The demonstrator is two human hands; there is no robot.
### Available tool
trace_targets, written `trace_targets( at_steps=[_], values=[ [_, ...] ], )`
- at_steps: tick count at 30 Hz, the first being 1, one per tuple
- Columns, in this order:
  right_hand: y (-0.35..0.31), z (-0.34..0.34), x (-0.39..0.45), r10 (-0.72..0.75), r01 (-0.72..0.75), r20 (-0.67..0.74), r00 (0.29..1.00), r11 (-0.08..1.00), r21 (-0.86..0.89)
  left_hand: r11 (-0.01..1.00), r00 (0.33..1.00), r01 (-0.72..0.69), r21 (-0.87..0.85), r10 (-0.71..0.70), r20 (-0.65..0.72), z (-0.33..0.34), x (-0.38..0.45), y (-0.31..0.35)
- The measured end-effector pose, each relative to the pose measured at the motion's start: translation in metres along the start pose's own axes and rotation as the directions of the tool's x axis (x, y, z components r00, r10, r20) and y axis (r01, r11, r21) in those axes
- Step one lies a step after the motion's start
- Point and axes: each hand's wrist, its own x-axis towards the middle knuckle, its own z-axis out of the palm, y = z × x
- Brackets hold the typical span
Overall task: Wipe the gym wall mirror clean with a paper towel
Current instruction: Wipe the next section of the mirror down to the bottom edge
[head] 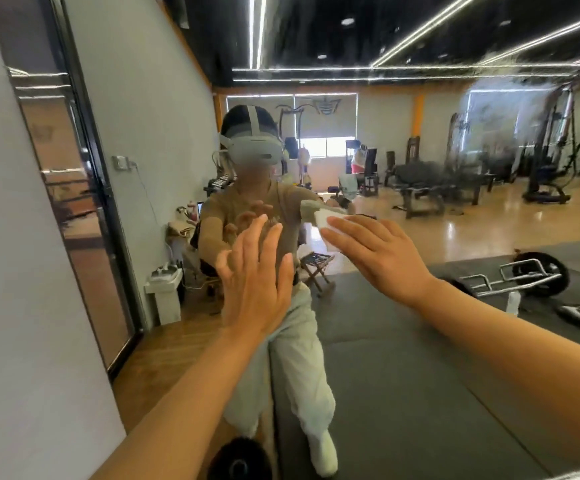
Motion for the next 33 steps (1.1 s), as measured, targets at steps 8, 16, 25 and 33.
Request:
trace_targets(
  at_steps=[8, 16, 25, 33],
  values=[
    [0.066, -0.084, 0.13, 0.087, -0.086, 0.009, 0.996, 0.996, -0.03, 0.999, 0.999, 0.005, -0.049, -0.004, 0.039, -0.078, 0.138, 0.031],
    [0.124, -0.128, 0.172, 0.043, -0.047, -0.043, 0.998, 0.993, -0.105, 0.997, 0.997, -0.074, -0.036, 0.075, 0.017, -0.093, 0.216, 0.064],
    [0.24, -0.146, 0.209, -0.019, -0.006, -0.185, 0.982, 0.991, -0.134, 0.991, 0.997, -0.069, 0.111, 0.071, -0.017, -0.06, 0.307, 0.114],
    [0.321, -0.155, 0.302, -0.069, -0.002, -0.346, 0.936, 0.979, -0.202, 0.961, 0.962, -0.142, 0.237, 0.19, -0.195, -0.062, 0.419, 0.124]
  ],
)
